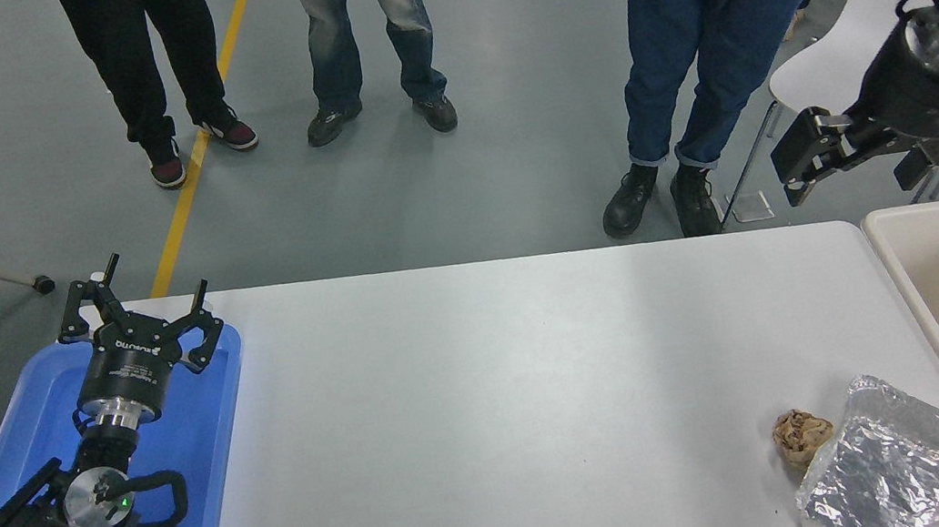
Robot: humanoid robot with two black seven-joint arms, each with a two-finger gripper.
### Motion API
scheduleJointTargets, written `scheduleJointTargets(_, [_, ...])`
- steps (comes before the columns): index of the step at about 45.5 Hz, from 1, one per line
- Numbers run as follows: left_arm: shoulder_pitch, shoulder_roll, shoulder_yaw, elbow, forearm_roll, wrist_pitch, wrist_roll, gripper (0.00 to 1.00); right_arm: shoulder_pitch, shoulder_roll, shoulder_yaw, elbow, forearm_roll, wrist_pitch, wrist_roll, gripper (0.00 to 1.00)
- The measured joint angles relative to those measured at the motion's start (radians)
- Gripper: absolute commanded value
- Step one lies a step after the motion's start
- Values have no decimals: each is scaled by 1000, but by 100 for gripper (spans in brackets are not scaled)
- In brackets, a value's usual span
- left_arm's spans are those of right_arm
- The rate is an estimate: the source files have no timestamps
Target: Pick up paper cup place in dustbin
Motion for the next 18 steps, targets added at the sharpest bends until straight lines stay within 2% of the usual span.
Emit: scheduleJointTargets(18, [-2, -1, 0, 0, 1, 0, 2, 100, 9, 18, 21, -4, 1, 2, 0, 100])
